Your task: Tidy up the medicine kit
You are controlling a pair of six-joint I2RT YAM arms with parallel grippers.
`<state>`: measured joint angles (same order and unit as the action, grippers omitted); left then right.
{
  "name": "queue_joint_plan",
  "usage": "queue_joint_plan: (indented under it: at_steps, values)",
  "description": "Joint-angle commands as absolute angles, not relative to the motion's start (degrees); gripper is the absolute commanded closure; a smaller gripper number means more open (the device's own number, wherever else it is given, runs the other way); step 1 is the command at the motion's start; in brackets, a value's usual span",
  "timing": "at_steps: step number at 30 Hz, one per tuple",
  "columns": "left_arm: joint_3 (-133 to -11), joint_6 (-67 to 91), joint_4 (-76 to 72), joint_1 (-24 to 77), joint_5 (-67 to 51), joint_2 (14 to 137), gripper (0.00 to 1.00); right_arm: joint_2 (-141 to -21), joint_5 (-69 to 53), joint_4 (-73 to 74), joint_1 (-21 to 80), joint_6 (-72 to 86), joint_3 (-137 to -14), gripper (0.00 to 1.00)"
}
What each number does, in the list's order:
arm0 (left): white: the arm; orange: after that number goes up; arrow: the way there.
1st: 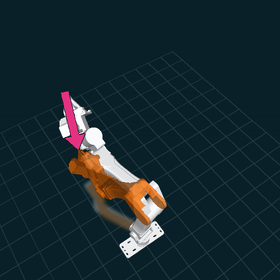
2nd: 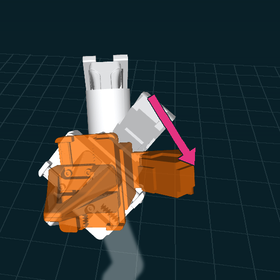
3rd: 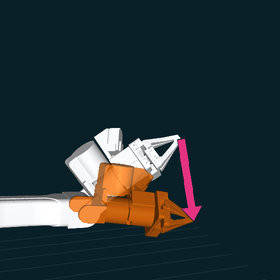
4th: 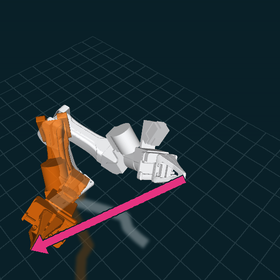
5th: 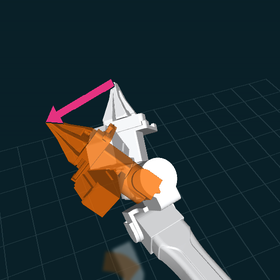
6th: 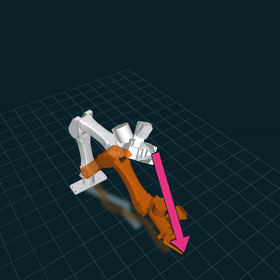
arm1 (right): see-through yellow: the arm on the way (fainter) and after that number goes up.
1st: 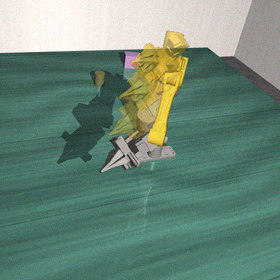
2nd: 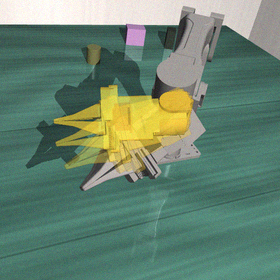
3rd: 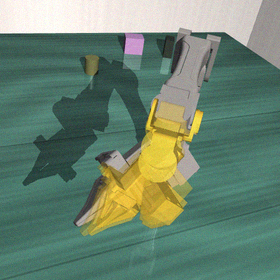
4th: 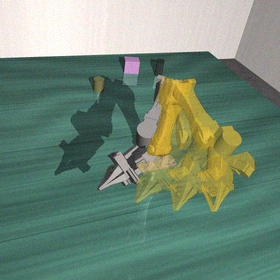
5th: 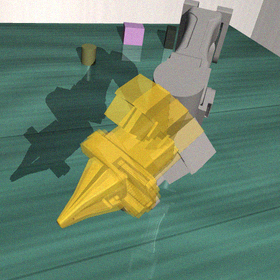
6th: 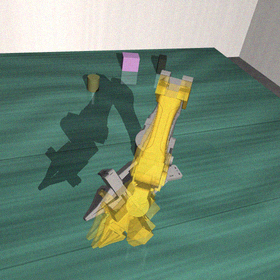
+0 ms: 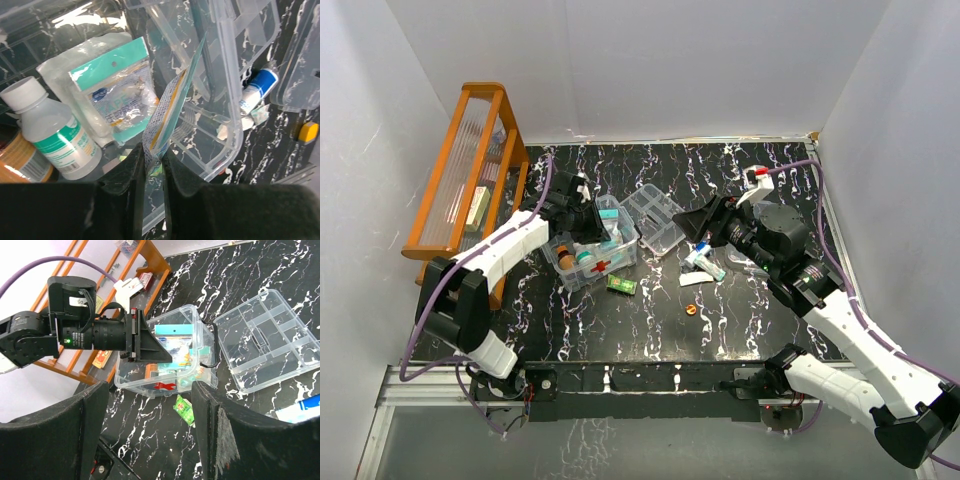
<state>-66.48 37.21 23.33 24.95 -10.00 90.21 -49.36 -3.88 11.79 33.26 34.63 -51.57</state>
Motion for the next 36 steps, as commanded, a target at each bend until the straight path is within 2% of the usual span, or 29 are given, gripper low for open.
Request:
queue_joint_plan:
  at_steps: [1,4,7,14,19,26,32,36]
  values:
    - [-67.5,41.6,21.3,24.7,-15.1,90.7,0.92,-48.0,-5.3,6.5,33.2,37.7,-51.2,0.35]
    - [-67.7,42.9,21.0,24.6,-16.2,92.3,0.88,-47.9,-5.9,5.9,33.2,38.6,-50.9,0.35]
    - [-67.5,42.6,21.0,24.6,-16.7,93.4,0.79,-47.9,-6.1,6.1,33.1,39.0,-51.1,0.35]
    - [-67.9,40.5,21.9,24.6,-15.3,94.7,0.78,-48.2,-6.7,5.4,33.2,40.9,-50.4,0.35]
    - [-68.6,37.4,26.3,24.6,-6.0,92.6,0.69,-48.2,-6.6,5.4,33.2,41.2,-50.4,0.35]
    - [-67.5,34.4,27.6,24.6,-5.5,92.7,0.61,-48.5,-6.2,5.6,33.2,40.3,-50.6,0.35]
    - [-68.4,32.9,25.9,24.6,-11.6,95.2,0.51,-48.7,-6.2,5.6,33.1,40.7,-50.0,0.35]
    - [-68.6,32.8,24.7,24.6,-13.9,95.5,0.53,-48.5,-5.8,5.9,33.1,40.6,-49.9,0.35]
